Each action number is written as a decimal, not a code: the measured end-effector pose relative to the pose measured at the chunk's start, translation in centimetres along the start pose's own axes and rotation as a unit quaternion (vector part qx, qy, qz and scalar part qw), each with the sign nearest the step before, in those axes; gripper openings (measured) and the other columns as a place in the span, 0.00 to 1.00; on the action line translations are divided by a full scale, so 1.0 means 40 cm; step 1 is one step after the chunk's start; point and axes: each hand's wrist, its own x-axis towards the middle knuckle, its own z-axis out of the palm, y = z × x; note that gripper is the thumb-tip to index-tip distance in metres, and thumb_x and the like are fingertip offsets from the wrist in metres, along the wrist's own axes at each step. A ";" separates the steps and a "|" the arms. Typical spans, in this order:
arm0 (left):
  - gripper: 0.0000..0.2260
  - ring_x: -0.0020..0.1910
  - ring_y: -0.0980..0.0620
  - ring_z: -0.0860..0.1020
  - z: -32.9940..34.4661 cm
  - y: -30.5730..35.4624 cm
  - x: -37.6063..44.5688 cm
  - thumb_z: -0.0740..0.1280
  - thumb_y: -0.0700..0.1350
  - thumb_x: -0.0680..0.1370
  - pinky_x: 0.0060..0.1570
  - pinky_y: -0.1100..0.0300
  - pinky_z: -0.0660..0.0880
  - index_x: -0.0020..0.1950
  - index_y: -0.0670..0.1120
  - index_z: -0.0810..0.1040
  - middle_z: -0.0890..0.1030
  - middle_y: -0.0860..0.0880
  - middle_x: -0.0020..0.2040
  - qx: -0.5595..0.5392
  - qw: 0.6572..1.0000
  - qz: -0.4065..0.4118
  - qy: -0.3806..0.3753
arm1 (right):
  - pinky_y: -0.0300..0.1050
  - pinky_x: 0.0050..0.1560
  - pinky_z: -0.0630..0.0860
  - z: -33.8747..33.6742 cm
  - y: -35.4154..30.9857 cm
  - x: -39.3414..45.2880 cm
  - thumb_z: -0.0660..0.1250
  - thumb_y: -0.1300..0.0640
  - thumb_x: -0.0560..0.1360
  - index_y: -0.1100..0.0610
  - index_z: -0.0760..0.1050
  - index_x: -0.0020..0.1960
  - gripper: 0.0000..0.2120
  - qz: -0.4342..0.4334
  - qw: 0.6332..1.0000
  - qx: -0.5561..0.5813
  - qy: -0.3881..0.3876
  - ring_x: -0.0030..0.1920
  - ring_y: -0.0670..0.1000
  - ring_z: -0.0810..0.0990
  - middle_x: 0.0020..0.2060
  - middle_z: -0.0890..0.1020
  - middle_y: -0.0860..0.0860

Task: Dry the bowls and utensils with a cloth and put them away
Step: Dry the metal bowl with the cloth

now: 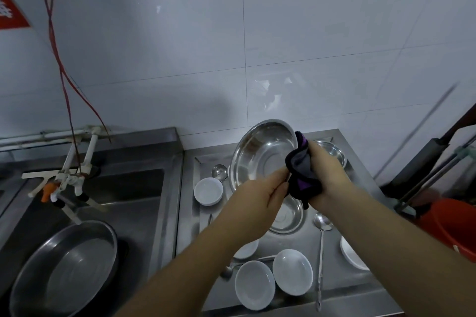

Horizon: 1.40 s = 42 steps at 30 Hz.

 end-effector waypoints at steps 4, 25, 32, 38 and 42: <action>0.15 0.37 0.58 0.76 -0.009 -0.010 -0.004 0.57 0.51 0.88 0.39 0.70 0.70 0.74 0.57 0.71 0.83 0.55 0.45 0.075 0.996 0.034 -0.046 | 0.46 0.30 0.82 -0.021 -0.011 0.008 0.77 0.33 0.70 0.53 0.88 0.37 0.22 -0.011 1.000 -0.004 -0.012 0.32 0.52 0.87 0.34 0.87 0.52; 0.16 0.53 0.48 0.84 0.051 -0.123 -0.003 0.56 0.53 0.85 0.62 0.50 0.73 0.69 0.54 0.77 0.87 0.53 0.53 0.360 0.916 0.174 -0.028 | 0.46 0.34 0.82 -0.149 0.071 0.070 0.77 0.64 0.68 0.59 0.81 0.52 0.13 -0.093 0.972 -0.145 0.162 0.35 0.54 0.86 0.39 0.85 0.58; 0.21 0.76 0.56 0.65 0.048 -0.177 0.022 0.63 0.54 0.84 0.75 0.54 0.59 0.77 0.56 0.69 0.70 0.55 0.75 0.178 0.962 -0.021 0.206 | 0.41 0.26 0.75 -0.212 0.067 0.087 0.75 0.66 0.72 0.57 0.80 0.49 0.08 -0.078 0.970 -0.149 0.175 0.25 0.49 0.79 0.33 0.81 0.54; 0.07 0.51 0.53 0.84 0.086 -0.204 0.090 0.64 0.48 0.86 0.54 0.53 0.84 0.60 0.52 0.81 0.86 0.50 0.54 -0.200 0.935 -0.254 0.149 | 0.46 0.36 0.67 -0.293 0.048 0.105 0.72 0.66 0.69 0.54 0.81 0.43 0.08 -0.064 0.978 -0.131 0.146 0.38 0.55 0.72 0.37 0.76 0.56; 0.05 0.49 0.44 0.87 0.148 -0.210 0.143 0.67 0.45 0.84 0.49 0.50 0.87 0.56 0.49 0.83 0.88 0.47 0.46 -0.317 0.889 -0.299 0.143 | 0.54 0.43 0.72 -0.361 0.027 0.135 0.75 0.65 0.70 0.58 0.83 0.48 0.08 -0.056 0.978 -0.120 0.159 0.41 0.57 0.77 0.39 0.81 0.57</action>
